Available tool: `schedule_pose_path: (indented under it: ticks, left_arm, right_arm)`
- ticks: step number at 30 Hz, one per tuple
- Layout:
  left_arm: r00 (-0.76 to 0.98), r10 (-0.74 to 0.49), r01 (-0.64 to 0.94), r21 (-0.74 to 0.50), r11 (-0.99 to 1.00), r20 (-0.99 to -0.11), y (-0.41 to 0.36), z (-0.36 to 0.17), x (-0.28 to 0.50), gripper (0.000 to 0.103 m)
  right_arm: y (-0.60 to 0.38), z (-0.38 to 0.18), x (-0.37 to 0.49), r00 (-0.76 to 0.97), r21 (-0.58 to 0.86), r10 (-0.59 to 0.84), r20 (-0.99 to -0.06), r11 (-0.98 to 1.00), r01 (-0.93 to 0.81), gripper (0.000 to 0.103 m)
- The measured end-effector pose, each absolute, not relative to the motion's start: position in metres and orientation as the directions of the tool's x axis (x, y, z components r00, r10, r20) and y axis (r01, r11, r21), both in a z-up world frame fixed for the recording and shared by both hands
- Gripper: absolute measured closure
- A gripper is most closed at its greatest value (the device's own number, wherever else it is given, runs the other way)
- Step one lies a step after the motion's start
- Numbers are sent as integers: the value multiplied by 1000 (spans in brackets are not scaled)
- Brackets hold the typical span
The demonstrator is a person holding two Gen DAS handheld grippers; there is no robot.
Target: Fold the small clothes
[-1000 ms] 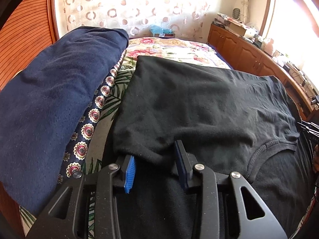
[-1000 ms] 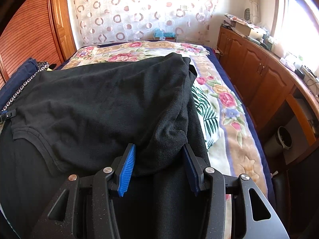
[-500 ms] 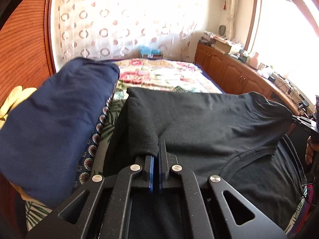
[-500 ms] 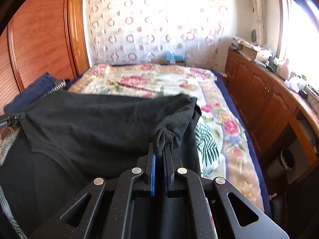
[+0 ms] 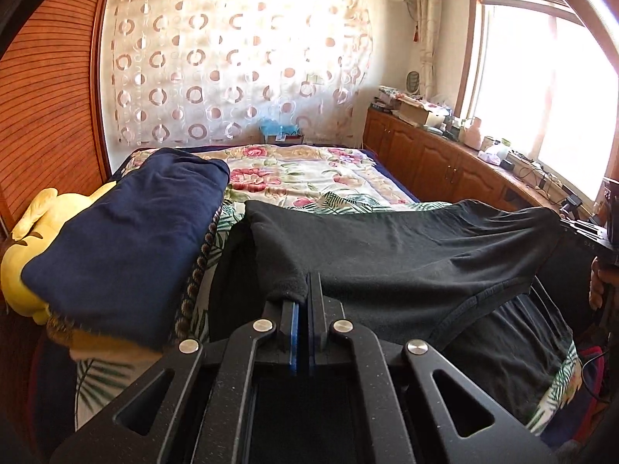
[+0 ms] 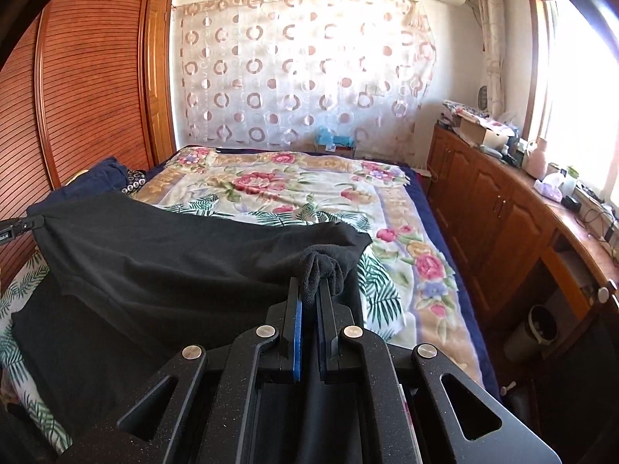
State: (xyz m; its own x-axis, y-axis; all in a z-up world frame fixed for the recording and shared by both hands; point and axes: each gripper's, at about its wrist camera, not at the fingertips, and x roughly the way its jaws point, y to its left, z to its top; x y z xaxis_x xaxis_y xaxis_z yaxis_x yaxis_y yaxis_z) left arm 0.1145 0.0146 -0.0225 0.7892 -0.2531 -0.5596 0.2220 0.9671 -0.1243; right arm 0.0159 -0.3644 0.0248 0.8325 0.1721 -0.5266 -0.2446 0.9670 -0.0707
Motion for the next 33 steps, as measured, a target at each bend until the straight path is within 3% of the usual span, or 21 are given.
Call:
schedule_pose_path:
  ticks: [22,33]
  left_arm:
    - [771,-295,259,-145,955,-564,23,-24,22,99]
    - [669,-290,235,-175,956,-685,26,-84,26,99]
  right_arm:
    - [-371,32,-62,821,-62,194,-536,962,-268,97]
    - [-358,-29,-24,712,-29,173,-680,965,-262,97]
